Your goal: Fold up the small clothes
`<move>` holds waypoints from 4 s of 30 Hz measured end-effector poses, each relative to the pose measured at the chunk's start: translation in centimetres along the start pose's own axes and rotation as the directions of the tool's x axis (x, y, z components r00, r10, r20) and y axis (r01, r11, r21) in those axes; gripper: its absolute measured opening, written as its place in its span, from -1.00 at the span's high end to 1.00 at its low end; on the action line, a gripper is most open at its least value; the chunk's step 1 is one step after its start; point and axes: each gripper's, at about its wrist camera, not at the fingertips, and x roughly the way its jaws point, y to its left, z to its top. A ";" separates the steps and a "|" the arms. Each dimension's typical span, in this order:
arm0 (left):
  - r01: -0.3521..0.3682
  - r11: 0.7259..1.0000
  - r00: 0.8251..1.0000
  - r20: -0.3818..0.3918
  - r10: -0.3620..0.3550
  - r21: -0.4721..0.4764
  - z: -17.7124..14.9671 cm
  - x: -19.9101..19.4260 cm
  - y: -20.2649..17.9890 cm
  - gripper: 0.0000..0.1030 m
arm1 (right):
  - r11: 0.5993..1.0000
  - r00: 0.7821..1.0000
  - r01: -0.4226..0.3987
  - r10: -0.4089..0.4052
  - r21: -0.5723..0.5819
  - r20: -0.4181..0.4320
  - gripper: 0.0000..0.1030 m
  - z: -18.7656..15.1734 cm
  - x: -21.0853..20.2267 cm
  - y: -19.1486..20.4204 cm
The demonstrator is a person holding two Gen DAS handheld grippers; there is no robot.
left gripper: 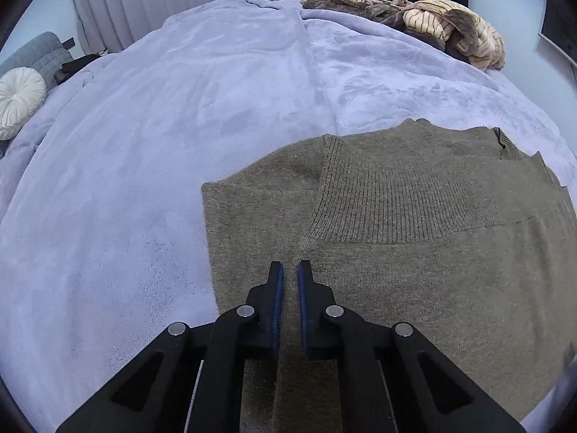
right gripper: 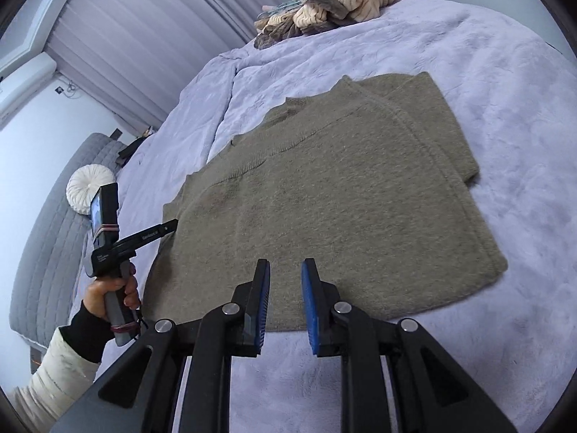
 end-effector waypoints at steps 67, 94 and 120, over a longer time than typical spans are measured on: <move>0.102 0.933 0.993 0.086 -0.077 -0.345 -24.6 -18.2 2.8 -0.97 | 0.998 0.999 -0.048 0.048 -0.042 -0.020 -1.00 -9.2 -6.9 1.8; 0.171 0.899 0.984 0.119 -0.134 -0.403 -30.3 -21.9 5.3 -0.97 | 0.981 0.982 -0.176 0.181 0.079 -0.061 -1.00 -12.7 -7.2 2.9; 0.202 0.904 0.977 0.135 -0.162 -0.377 -22.2 -20.0 10.0 -0.97 | 0.966 0.964 -0.219 0.236 0.135 -0.125 -1.00 -10.1 -1.5 6.6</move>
